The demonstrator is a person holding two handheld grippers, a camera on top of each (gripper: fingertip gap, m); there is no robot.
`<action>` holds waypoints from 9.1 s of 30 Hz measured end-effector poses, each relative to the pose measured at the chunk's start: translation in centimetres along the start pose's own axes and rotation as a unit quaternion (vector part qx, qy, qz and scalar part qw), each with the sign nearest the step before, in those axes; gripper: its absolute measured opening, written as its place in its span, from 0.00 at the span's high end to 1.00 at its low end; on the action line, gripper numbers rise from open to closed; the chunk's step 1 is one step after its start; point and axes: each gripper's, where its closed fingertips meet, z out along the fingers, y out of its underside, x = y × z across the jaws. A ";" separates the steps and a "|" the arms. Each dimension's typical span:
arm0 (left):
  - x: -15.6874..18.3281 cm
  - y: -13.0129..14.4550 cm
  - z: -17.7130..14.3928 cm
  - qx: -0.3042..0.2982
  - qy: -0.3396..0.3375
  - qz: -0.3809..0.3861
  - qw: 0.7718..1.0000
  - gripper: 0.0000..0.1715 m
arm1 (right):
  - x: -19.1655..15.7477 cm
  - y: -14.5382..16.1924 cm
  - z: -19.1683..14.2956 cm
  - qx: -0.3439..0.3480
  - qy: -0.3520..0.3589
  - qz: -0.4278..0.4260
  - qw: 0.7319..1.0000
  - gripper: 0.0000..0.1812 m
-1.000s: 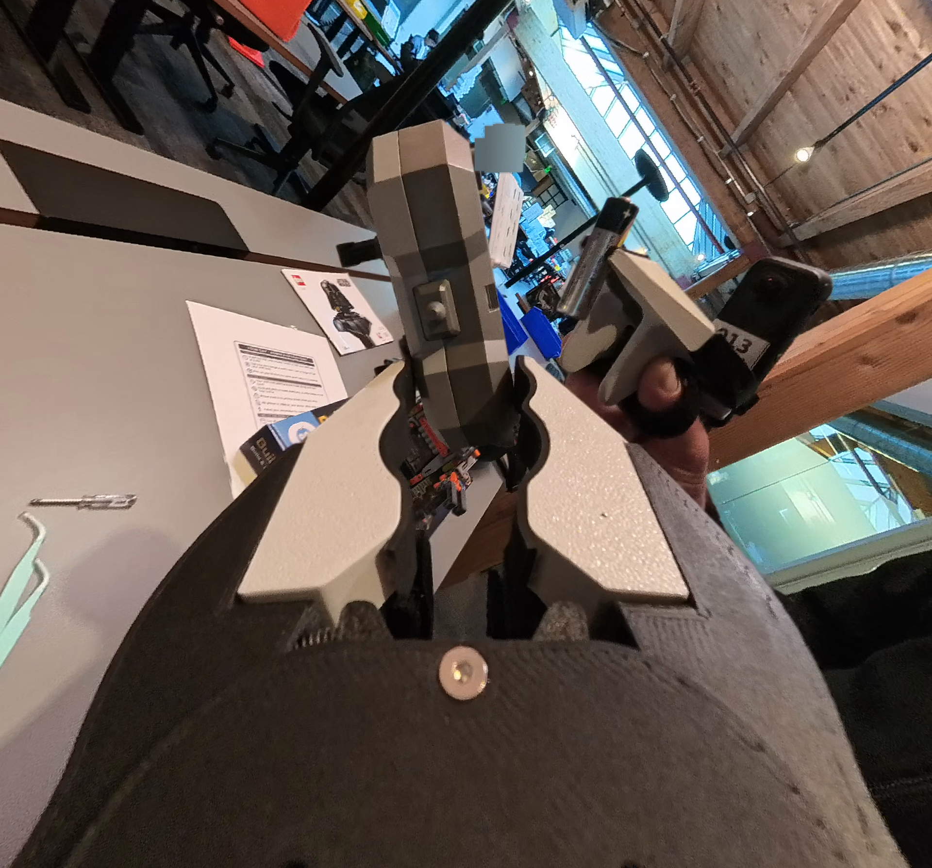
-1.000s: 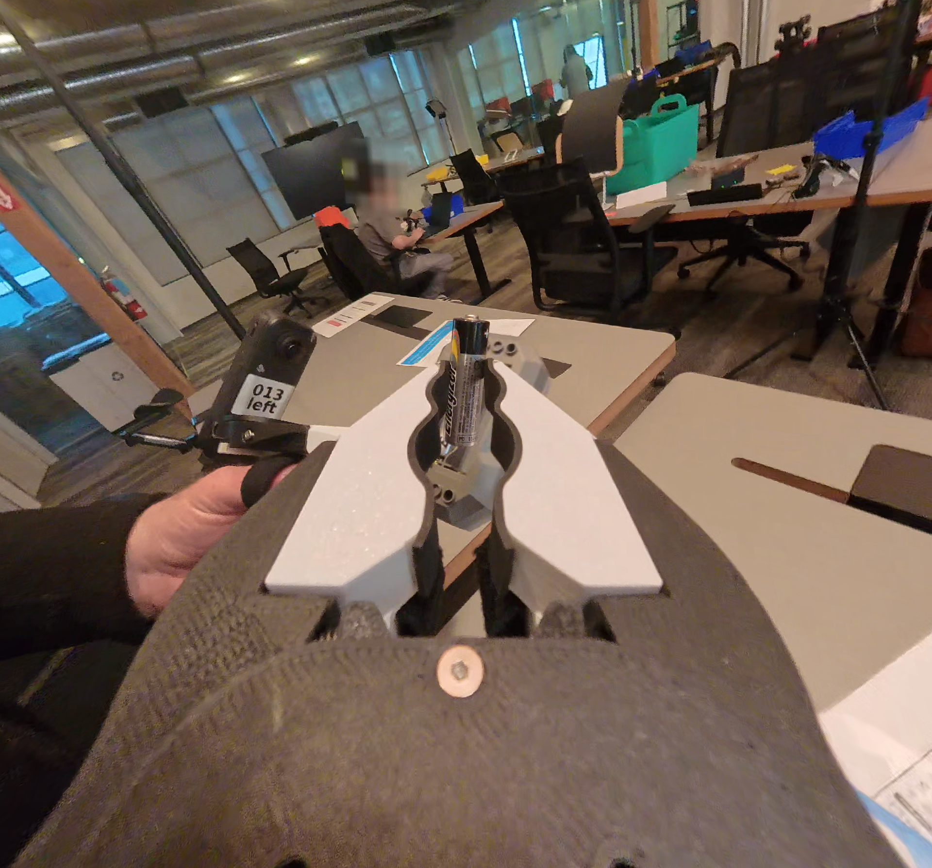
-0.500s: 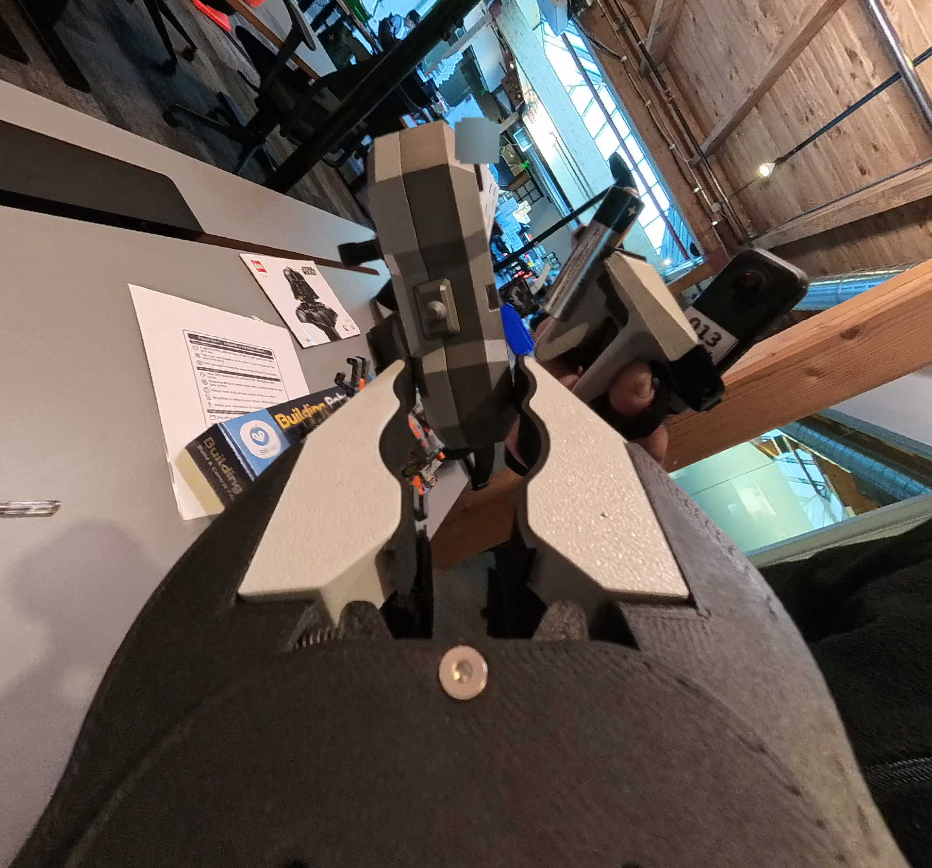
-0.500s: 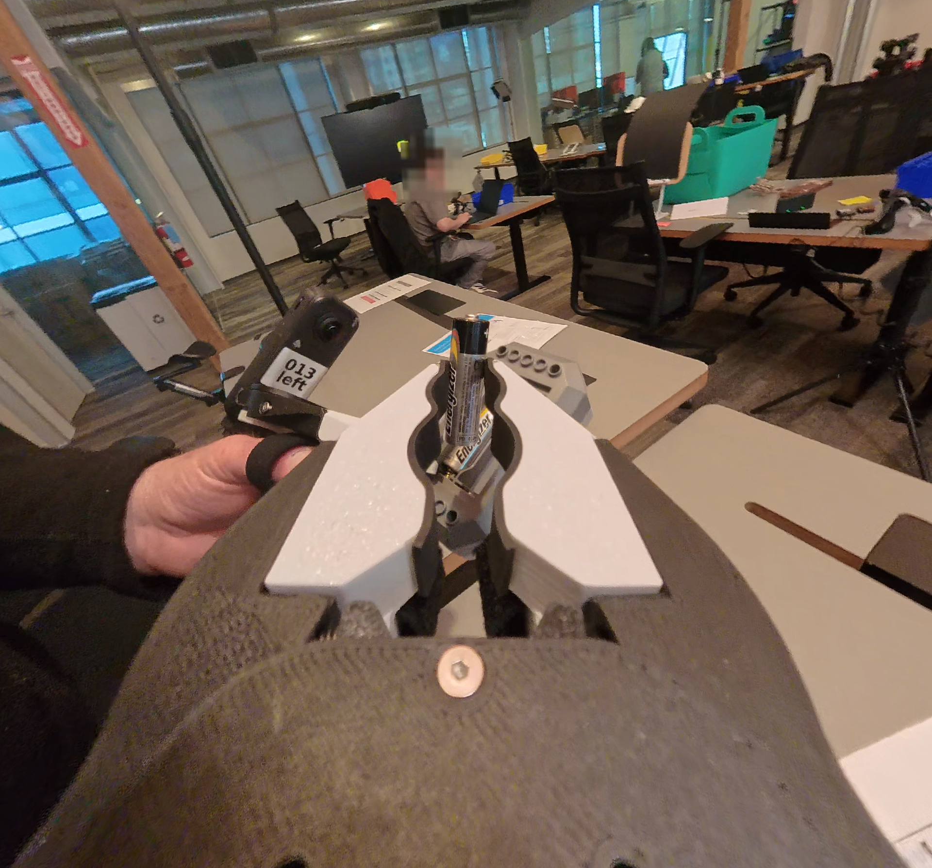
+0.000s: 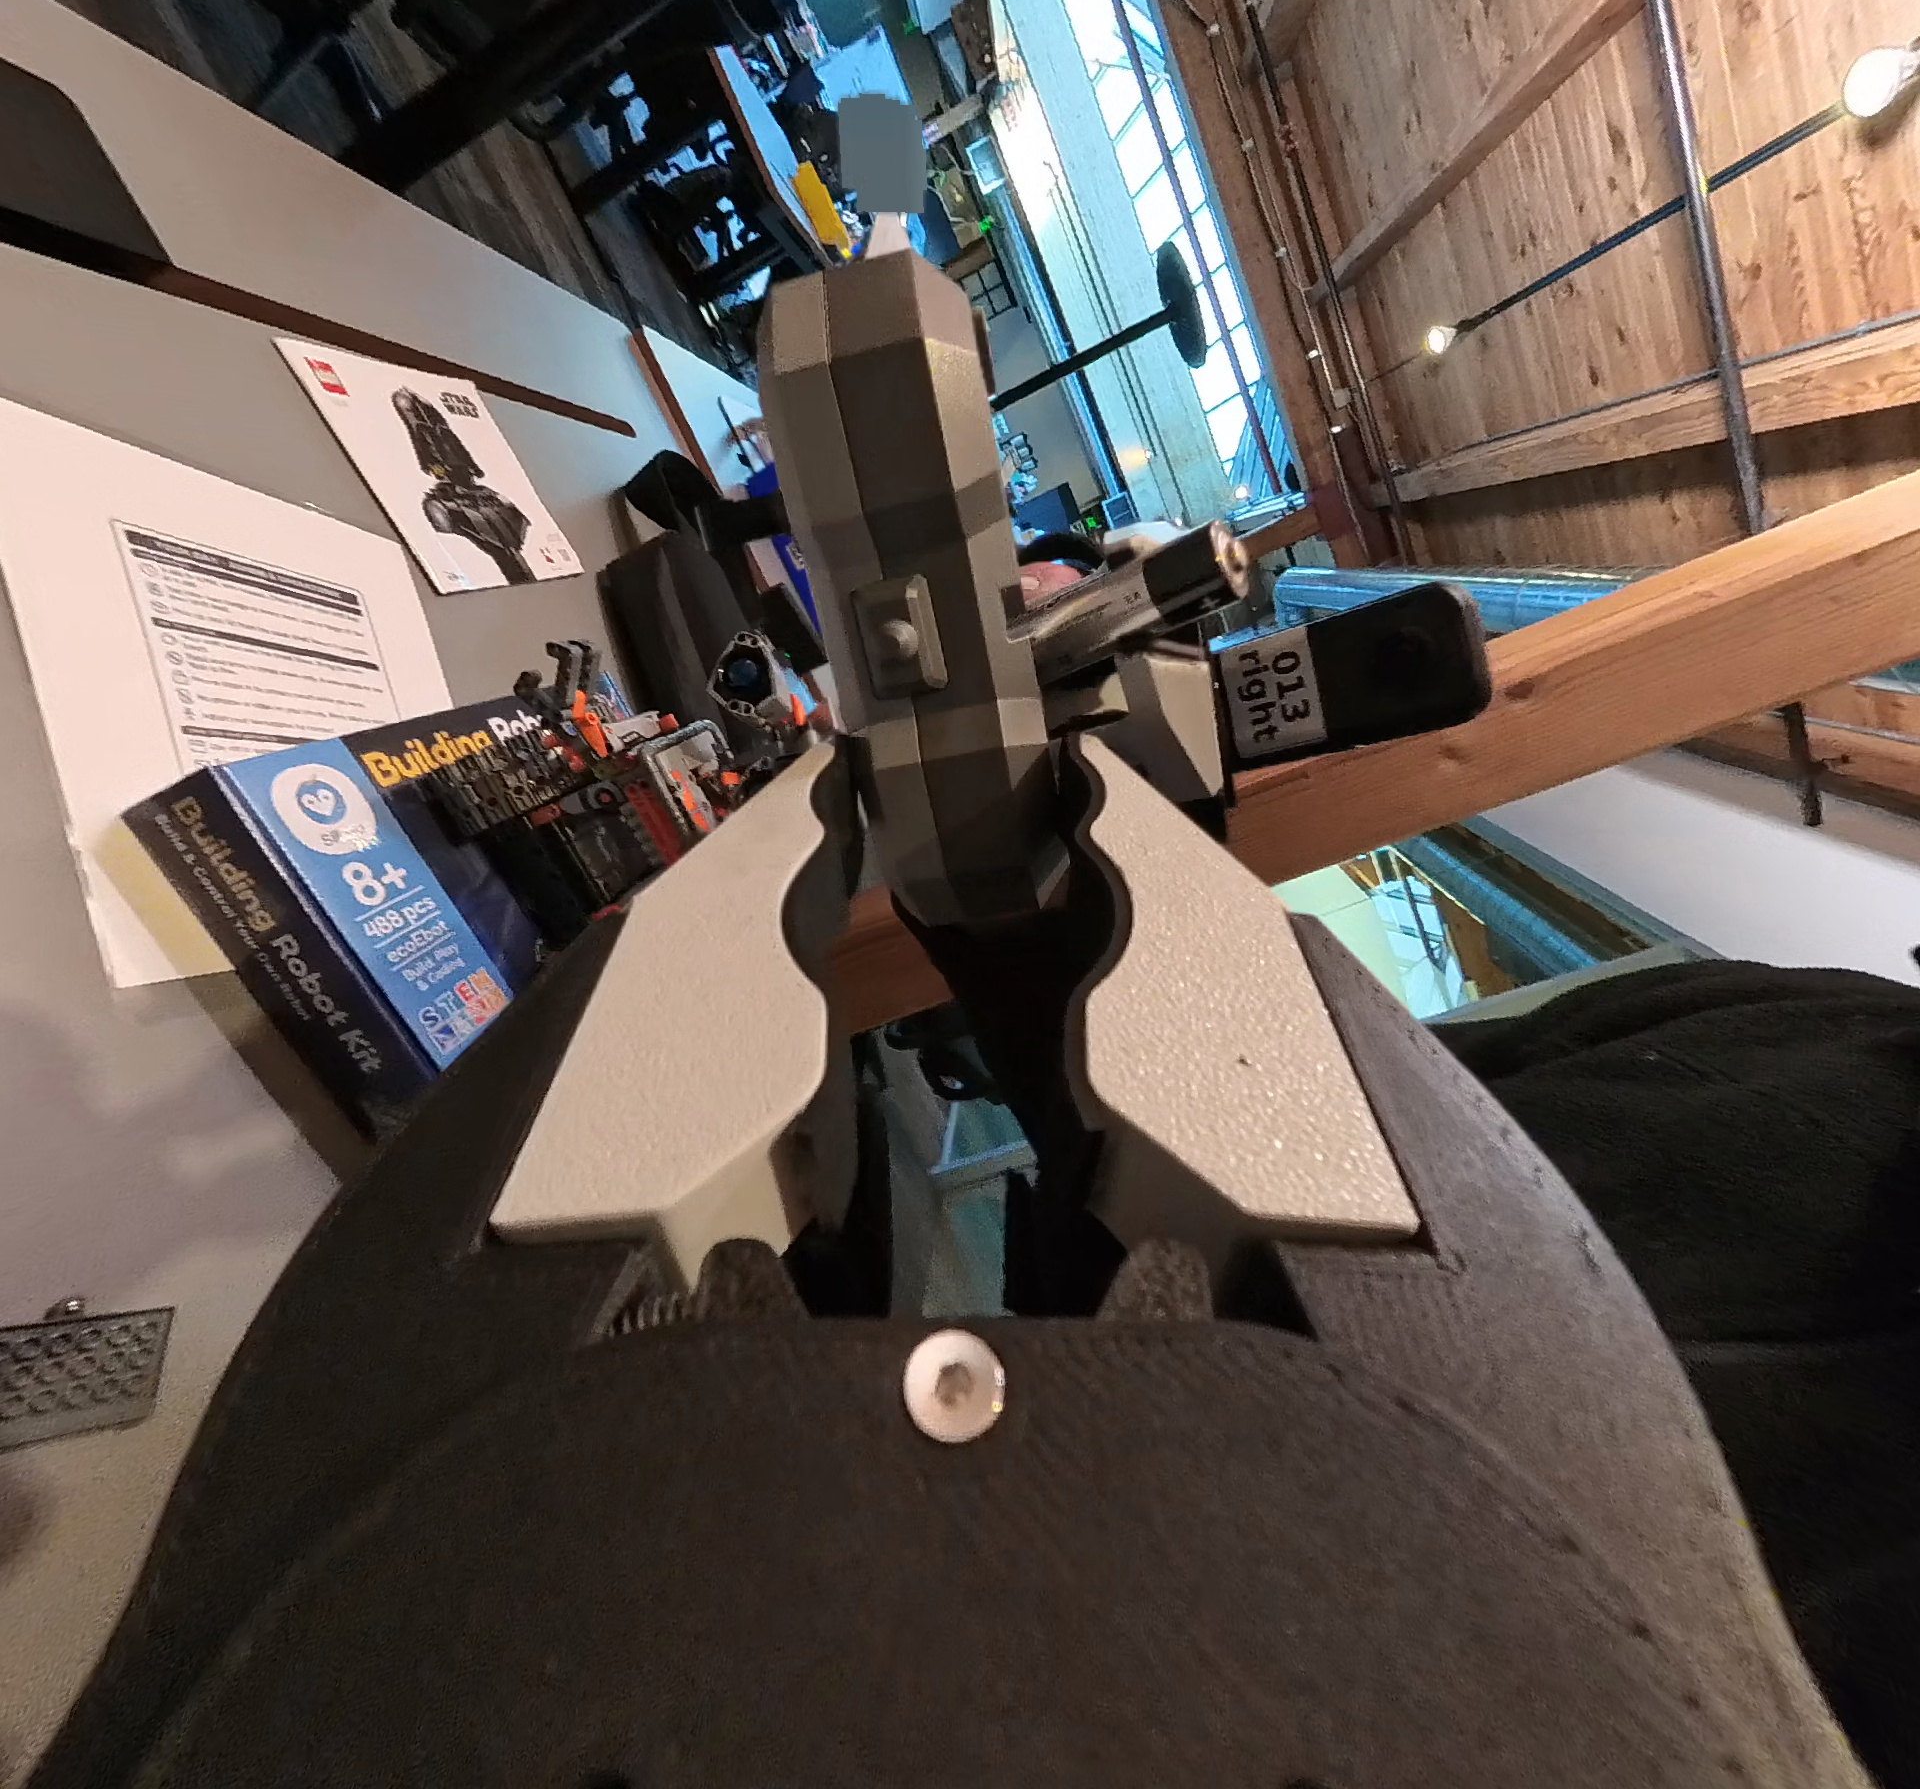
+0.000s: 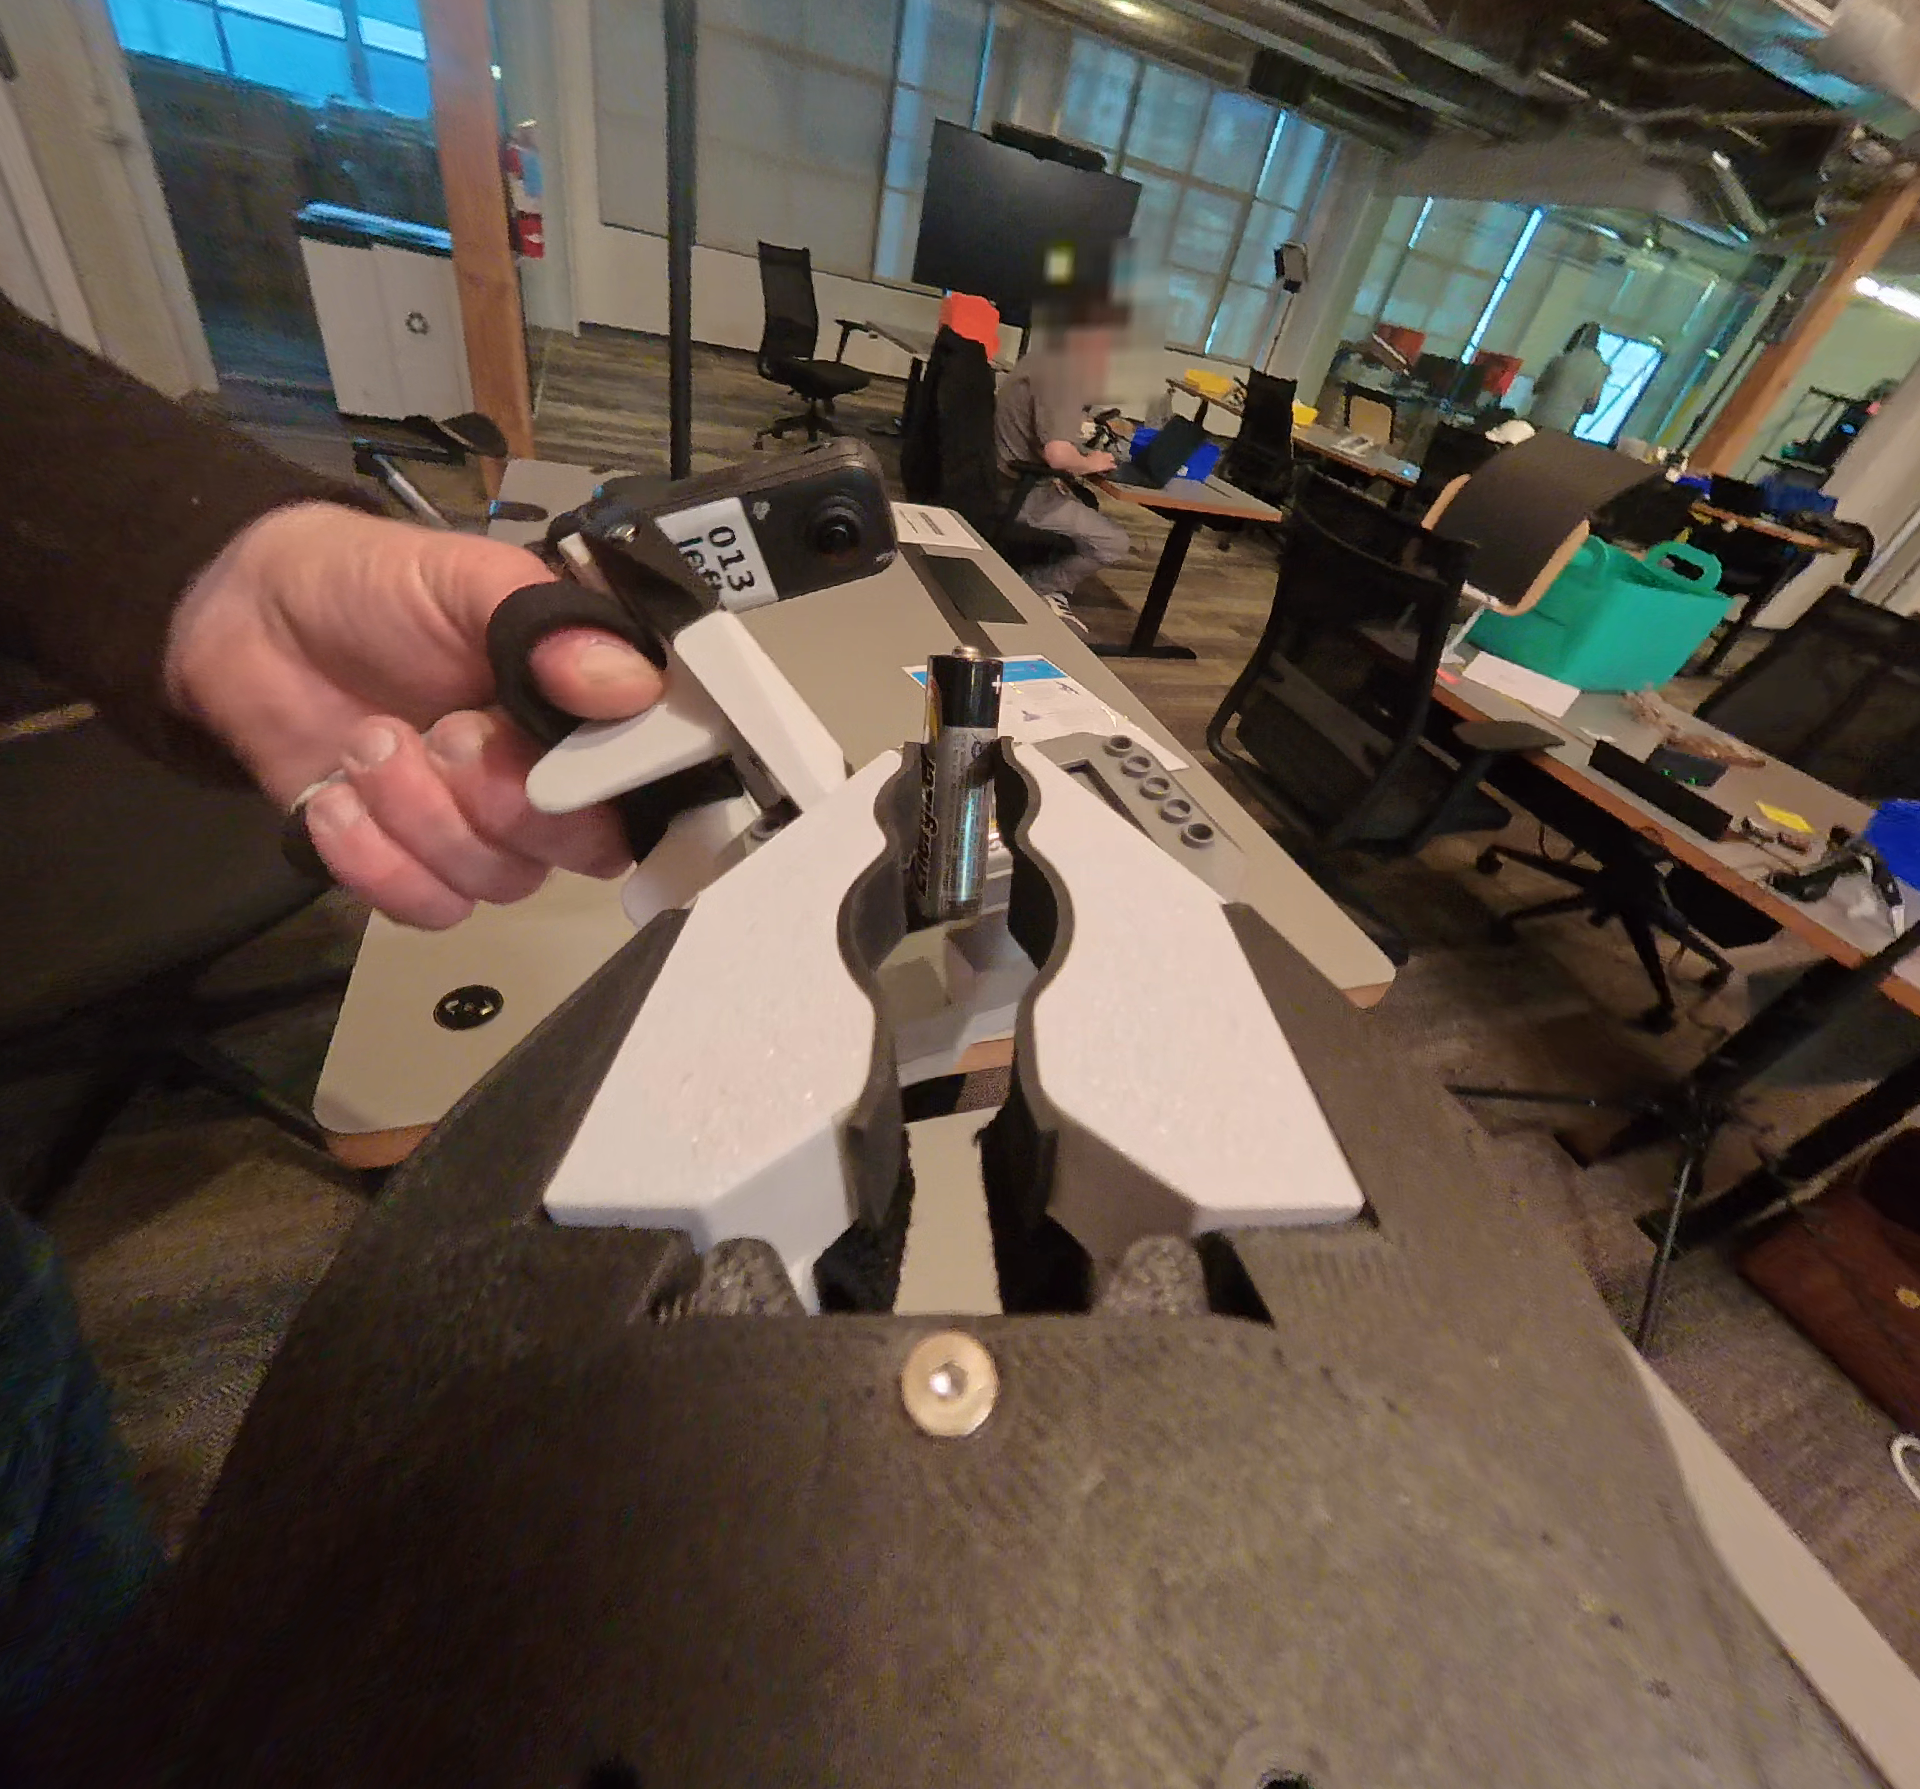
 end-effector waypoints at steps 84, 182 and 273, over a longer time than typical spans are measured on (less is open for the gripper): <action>0.7 7.3 3.0 -0.131 -0.035 -0.008 0.991 0.80 | -2.5 5.7 -7.2 -0.256 -0.168 0.212 0.928 0.50; 0.2 6.5 -3.9 -0.153 -0.077 0.093 0.981 0.71 | -5.2 6.3 -4.0 0.010 -0.108 0.536 0.837 0.78; -27.1 15.5 -1.7 -0.007 -0.222 -0.075 0.972 0.79 | -15.0 31.2 -14.0 -0.429 0.161 0.262 0.849 0.82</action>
